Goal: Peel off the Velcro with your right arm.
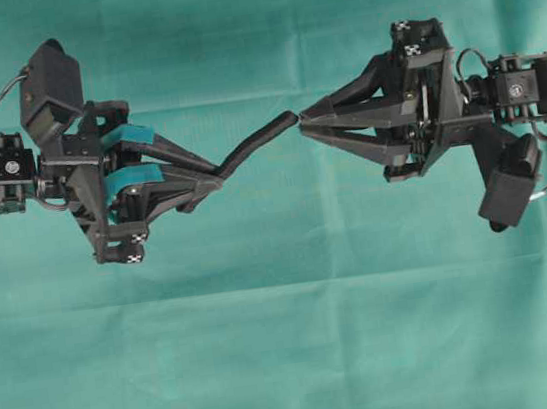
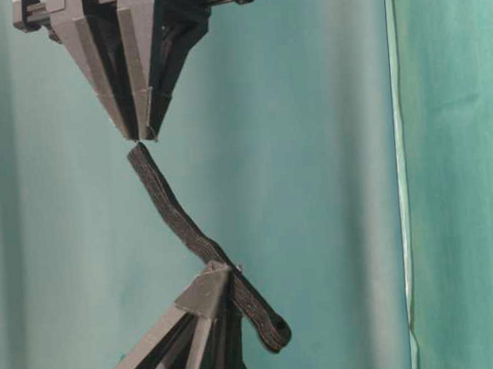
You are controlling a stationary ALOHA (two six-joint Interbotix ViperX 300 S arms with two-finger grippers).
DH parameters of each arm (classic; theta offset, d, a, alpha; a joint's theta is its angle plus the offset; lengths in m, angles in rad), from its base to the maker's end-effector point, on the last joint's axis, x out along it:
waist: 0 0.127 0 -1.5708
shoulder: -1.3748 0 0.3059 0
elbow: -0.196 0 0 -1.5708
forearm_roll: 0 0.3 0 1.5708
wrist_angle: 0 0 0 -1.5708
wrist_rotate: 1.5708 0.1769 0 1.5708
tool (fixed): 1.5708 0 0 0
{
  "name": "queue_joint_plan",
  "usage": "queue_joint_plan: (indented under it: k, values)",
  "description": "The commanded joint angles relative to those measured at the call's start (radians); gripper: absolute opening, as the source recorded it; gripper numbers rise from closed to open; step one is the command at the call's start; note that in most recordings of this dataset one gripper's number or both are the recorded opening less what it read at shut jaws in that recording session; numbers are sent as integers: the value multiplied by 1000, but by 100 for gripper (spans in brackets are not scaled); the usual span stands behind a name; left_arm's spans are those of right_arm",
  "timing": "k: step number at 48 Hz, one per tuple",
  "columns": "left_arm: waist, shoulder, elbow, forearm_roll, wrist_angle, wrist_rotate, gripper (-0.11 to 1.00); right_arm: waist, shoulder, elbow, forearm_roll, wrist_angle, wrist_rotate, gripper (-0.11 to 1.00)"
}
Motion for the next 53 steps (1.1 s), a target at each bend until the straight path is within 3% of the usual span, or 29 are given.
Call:
queue_joint_plan:
  k: [1,10,30,37,46,53]
  values:
    - [2,-17,-12,-3,-11,0,10,-2,-15,-8,3,-26,3,-2]
    - [2,-17,-11,-2,-11,0,10,-6,-3,-9,3,-29,3,-7]
    - [2,-17,-11,-2,-11,0,10,-14,5,-8,8,-18,6,-6]
    - [2,-17,-12,-2,-11,0,10,-14,5,-8,8,-9,6,-1]
    - [0,-17,-11,-3,-11,0,10,-14,3,-11,8,-11,6,19]
    - [2,-15,-11,-2,-11,0,10,-12,9,-15,8,-15,6,19]
